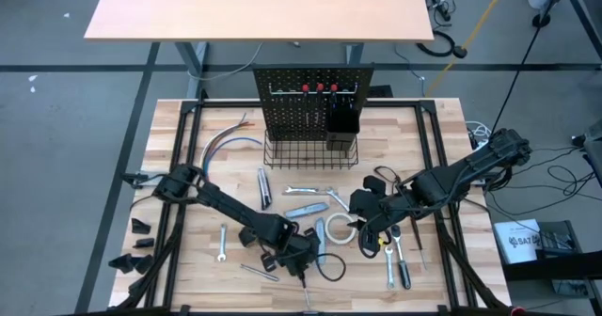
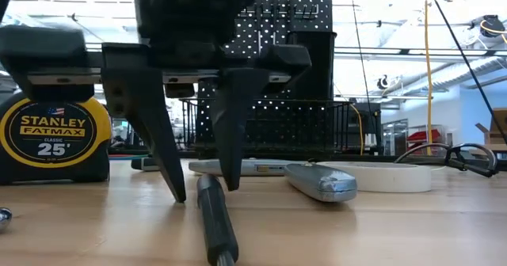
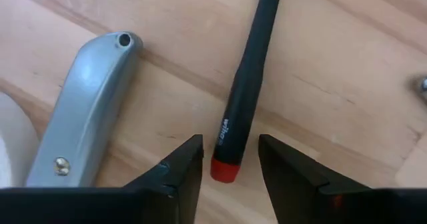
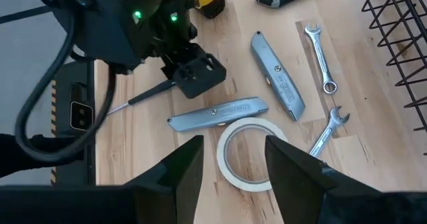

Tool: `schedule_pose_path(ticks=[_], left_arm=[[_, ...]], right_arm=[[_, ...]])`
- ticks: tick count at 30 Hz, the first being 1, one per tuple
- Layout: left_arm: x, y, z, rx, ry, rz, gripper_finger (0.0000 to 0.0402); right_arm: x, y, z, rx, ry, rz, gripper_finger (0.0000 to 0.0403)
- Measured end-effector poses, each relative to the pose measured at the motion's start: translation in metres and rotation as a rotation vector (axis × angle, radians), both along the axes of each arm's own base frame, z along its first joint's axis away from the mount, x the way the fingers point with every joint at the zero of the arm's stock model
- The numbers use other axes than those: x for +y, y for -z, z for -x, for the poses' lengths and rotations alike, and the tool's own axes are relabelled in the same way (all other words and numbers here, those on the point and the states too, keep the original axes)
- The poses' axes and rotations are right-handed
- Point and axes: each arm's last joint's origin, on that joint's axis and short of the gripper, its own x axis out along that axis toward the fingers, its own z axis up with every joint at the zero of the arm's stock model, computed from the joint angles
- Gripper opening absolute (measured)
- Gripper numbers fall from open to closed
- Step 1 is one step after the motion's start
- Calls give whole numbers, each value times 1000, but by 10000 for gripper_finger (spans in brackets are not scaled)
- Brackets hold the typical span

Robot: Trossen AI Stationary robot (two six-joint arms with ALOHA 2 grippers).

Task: Hang tools onto peg board
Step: Hang the nut driver onto the pegboard

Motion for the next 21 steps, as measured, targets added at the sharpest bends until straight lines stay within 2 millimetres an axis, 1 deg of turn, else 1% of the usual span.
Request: schedule_pose_path(ticks=[6,9,16,19,21], left_arm=[[-2,0,1,-9,22,-26,77],[-2,0,1,-9,22,-23,56],[-1,0,1,-6,17,-27,45],[2,-7,2,-2,-6,-100,44],[4,-19,1,-8,-25,-157,43]], right_arm=[[0,0,0,4,0,2,155],[0,0,0,4,4,-1,155],[0,0,0,4,14,-8,155],[0,0,0,3,17,-12,155],[0,-1,1,-1,21,-16,155]])
